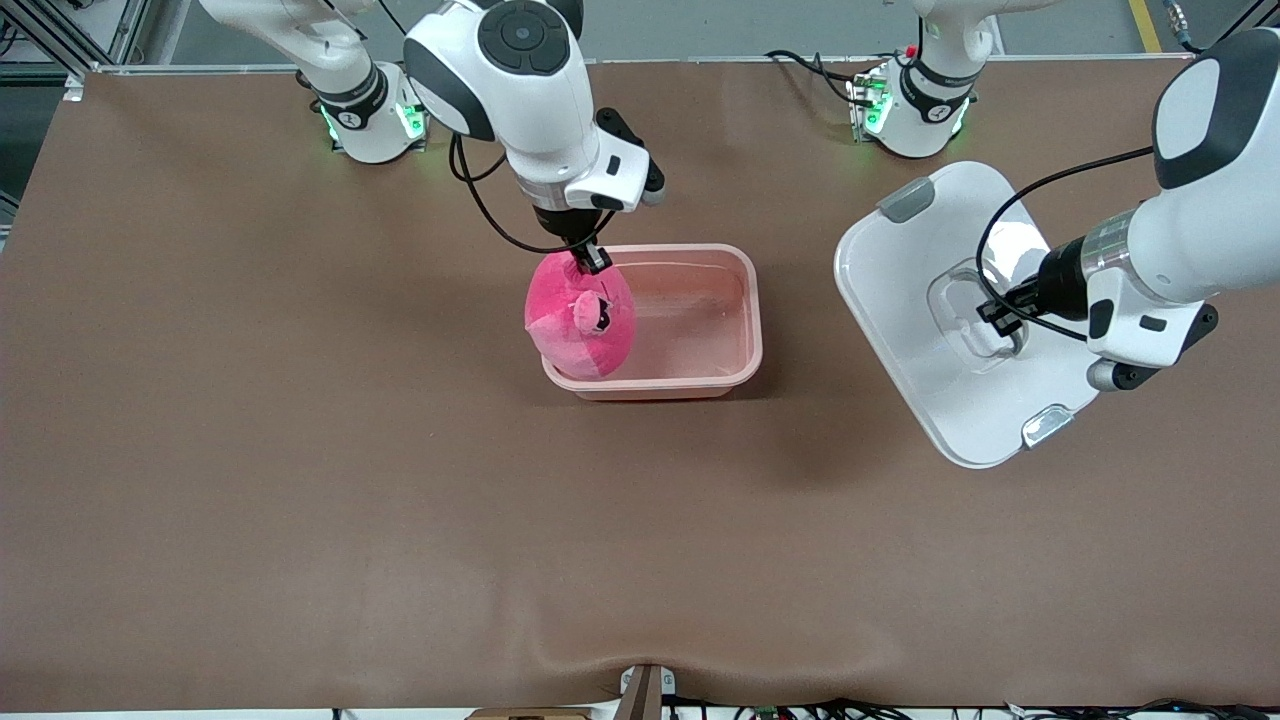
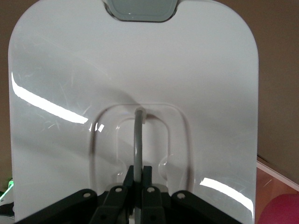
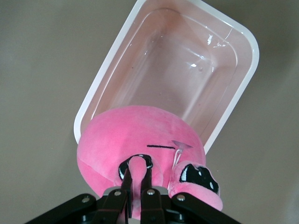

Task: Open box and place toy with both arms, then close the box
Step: 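Lower the pink toy into the open box and open the right gripper, then place the lid on the box with the left gripper while the right gripper withdraws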

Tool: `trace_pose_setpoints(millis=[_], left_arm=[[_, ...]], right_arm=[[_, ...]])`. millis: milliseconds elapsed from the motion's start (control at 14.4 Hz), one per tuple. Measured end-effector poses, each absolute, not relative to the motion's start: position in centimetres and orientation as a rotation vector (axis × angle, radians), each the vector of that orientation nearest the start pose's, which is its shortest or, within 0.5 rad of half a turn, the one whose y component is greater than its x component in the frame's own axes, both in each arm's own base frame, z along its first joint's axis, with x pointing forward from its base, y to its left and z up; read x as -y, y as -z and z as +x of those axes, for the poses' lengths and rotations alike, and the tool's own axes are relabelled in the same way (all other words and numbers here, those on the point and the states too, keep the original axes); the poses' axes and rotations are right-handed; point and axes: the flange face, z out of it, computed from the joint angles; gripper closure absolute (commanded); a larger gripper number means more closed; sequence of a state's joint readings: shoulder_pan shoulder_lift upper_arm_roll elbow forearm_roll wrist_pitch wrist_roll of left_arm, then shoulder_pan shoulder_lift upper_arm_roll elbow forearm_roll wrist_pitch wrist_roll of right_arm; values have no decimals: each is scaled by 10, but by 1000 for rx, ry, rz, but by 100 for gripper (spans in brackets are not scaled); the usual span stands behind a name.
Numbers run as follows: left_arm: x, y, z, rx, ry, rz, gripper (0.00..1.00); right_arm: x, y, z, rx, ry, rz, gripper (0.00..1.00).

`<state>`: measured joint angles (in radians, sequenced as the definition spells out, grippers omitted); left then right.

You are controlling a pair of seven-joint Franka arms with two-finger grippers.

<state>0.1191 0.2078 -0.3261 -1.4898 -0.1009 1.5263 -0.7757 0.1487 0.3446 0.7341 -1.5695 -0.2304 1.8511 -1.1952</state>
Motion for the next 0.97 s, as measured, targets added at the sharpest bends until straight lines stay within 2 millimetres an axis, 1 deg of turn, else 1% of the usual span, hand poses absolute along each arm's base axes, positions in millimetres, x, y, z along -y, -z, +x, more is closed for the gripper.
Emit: trace_pose_setpoints(millis=[69,347,556,694,764,833,972], left_arm=[[118,-546,592,901,-350,-3066,100],[122,-547,591,887,-349,-3070,100],[122,-547,591,887,-349,-3071,100],[122,-548,592,887,-347,-3072,100],[122,-548,592,887,-346,-3072,100],[122,-548,592,888,-345,-3072,100],[122,-549,592,887,-344,-3073,100]], right_arm=[[-449,-487,465,-2730,-44,1554,1],[-445,-488,469,-2720,-47,1566,0],[-430,-490,484,-2691,-55,1611,0],[-418,-496,496,-2663,-72,1648,0],[-410,-498,503,-2641,-72,1679,0],[-398,-499,510,-2608,-52,1729,0],[-366,-499,530,-2517,20,1857,0]])
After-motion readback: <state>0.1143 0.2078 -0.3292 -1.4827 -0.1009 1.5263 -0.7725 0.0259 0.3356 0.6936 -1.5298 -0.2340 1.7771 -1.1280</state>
